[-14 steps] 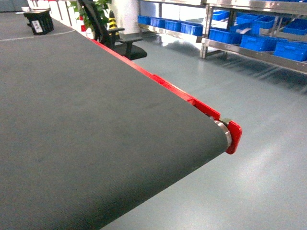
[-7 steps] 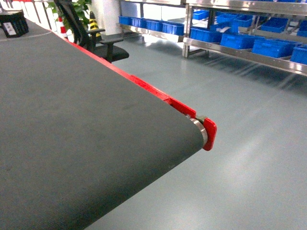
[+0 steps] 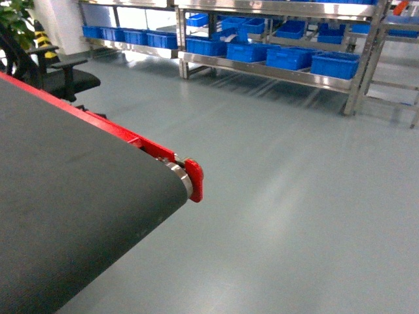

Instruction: Sort blue parts and orange caps into right shelf containers

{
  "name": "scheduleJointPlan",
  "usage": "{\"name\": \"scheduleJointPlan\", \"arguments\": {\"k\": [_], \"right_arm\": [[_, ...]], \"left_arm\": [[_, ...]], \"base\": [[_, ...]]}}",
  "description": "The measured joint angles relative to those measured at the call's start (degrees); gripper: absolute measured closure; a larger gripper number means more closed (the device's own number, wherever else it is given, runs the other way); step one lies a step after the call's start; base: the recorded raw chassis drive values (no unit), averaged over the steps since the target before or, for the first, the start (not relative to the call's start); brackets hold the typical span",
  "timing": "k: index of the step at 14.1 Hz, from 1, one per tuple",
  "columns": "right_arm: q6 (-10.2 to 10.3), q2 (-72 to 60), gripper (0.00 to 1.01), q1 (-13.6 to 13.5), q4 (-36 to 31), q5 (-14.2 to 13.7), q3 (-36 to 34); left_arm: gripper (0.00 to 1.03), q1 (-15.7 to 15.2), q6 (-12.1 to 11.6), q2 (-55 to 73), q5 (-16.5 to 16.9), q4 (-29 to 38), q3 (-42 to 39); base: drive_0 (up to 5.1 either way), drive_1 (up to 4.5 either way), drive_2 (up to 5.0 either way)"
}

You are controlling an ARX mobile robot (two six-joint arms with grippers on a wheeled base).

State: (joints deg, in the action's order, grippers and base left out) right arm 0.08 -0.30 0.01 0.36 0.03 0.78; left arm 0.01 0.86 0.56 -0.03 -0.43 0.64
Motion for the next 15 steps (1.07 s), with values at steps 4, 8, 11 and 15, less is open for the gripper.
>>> {"name": "scheduleJointPlan", "arguments": {"k": [4, 8, 11, 15], "right_arm": [[0.0, 0.0, 0.56, 0.0, 0.0, 0.0, 0.0], [0.0, 0.0, 0.56, 0.0, 0.0, 0.0, 0.0], [0.0, 0.0, 0.56, 0.0, 0.0, 0.0, 0.0], [0.0, 0.0, 0.56, 0.0, 0.0, 0.0, 0.0]], "left_arm": [[0.61, 0.0, 0.0, 0.0, 0.0, 0.0, 0.0], [0.61, 0.0, 0.0, 0.0, 0.0, 0.0, 0.0], [0.61, 0.0, 0.0, 0.0, 0.0, 0.0, 0.0], [0.61, 0.0, 0.0, 0.0, 0.0, 0.0, 0.0]], "base": [[-1.6, -1.6, -1.6], [-1.7, -1.68, -1.7], [-1.8, -1.76, -1.8], [-1.8, -1.76, -1.8]]}}
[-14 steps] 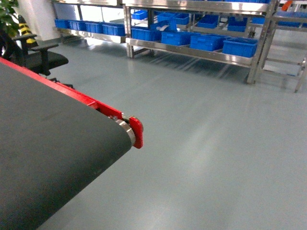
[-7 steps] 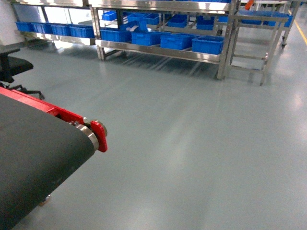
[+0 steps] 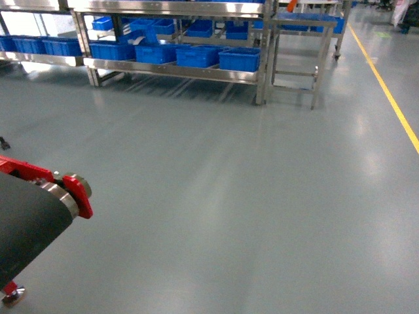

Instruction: Sort blue parts and orange caps into right shelf containers

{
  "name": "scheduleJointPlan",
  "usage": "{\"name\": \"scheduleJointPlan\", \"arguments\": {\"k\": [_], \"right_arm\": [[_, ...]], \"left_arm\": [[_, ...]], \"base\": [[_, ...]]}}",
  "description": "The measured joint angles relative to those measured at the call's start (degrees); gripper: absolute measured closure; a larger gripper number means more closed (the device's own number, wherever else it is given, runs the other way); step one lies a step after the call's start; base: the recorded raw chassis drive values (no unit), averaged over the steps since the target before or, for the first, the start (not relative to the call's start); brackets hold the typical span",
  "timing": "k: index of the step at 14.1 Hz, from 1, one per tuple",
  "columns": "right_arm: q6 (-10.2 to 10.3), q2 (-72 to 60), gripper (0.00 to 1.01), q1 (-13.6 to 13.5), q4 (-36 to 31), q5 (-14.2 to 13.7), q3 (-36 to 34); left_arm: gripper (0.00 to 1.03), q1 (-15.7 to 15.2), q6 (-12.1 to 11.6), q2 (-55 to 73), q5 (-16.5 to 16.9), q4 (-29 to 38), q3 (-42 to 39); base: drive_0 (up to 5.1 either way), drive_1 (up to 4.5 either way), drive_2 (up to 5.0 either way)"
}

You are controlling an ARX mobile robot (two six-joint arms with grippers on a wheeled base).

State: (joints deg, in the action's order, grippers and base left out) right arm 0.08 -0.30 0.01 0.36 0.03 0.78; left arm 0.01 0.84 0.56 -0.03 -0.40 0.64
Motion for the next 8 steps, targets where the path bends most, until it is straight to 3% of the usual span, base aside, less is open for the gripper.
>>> {"name": "scheduleJointPlan", "arguments": {"k": [8], "right_arm": [[0.0, 0.0, 0.56, 0.0, 0.0, 0.0, 0.0]], "left_arm": [[0.61, 0.0, 0.0, 0.0, 0.0, 0.0, 0.0]], "base": [[-1.8, -1.76, -1.8]]}}
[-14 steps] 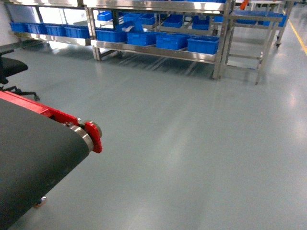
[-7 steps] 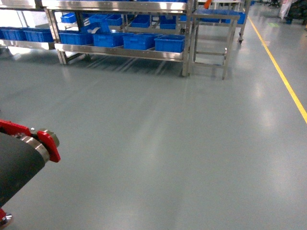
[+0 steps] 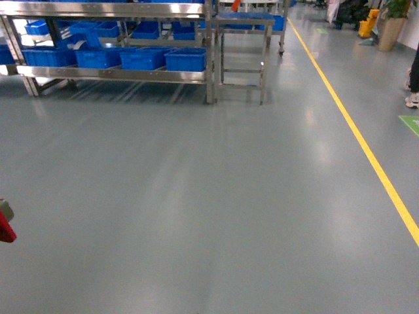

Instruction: Sort blue parts and orange caps into right shelf containers

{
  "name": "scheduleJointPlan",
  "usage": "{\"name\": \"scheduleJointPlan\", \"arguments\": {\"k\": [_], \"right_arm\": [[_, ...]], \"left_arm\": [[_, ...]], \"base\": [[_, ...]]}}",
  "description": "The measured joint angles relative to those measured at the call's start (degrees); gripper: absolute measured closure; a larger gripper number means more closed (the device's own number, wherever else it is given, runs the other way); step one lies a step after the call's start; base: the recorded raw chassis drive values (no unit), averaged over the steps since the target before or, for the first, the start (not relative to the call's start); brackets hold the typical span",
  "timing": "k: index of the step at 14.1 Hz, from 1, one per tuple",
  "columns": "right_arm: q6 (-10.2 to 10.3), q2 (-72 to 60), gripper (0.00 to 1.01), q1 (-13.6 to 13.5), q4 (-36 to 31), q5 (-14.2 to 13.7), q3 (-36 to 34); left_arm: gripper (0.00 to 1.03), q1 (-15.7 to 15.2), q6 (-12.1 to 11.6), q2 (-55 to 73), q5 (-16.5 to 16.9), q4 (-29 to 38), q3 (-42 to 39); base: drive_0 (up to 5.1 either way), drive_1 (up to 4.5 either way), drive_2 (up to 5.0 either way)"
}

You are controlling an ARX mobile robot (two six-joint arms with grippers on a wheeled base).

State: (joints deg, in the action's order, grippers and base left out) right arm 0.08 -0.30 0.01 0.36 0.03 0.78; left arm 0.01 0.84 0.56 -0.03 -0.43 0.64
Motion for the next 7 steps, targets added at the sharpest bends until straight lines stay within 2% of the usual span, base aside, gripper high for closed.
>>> {"name": "scheduleJointPlan", "arguments": {"k": [7], "right_arm": [[0.0, 0.0, 0.57, 0.0, -0.1, 0.0, 0.0]], "left_arm": [[0.61, 0.0, 0.0, 0.0, 0.0, 0.0, 0.0]], "base": [[-1.8, -1.76, -1.8]]}}
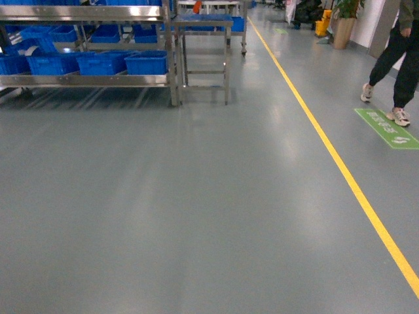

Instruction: Sort blue parts and orange caps into right shelf containers

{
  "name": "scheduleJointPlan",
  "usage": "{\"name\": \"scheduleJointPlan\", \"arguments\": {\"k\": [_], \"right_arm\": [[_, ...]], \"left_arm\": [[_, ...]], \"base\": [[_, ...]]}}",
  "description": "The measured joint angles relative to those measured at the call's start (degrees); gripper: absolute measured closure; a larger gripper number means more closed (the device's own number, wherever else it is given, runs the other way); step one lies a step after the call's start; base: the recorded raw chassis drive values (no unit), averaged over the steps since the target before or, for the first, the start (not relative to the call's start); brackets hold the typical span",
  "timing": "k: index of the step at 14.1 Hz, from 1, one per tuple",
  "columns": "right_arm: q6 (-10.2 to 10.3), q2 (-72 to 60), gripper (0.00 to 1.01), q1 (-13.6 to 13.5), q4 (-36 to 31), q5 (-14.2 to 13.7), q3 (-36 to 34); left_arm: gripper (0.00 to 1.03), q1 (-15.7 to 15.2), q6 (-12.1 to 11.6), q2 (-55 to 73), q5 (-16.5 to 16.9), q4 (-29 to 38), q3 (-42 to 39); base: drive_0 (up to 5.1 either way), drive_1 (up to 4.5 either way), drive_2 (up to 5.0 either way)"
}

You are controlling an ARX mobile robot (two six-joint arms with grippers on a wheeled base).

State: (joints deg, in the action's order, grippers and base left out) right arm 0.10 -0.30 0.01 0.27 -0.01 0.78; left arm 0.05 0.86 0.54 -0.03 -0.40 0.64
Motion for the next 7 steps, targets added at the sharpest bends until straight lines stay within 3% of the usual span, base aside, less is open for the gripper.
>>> {"name": "scheduleJointPlan", "arguments": {"k": [2, 7], "right_arm": [[0.0, 0.0, 0.57, 0.0, 0.2, 0.0, 0.0], [0.0, 0.0, 0.57, 0.0, 0.0, 0.0, 0.0]], "left_arm": [[0.61, 0.0, 0.0, 0.0, 0.0, 0.0, 0.0], [0.61, 0.0, 0.0, 0.0, 0.0, 0.0, 0.0]], "base": [[-1.8, -1.76, -1.8], [0.1, 4.26, -4.0]]}}
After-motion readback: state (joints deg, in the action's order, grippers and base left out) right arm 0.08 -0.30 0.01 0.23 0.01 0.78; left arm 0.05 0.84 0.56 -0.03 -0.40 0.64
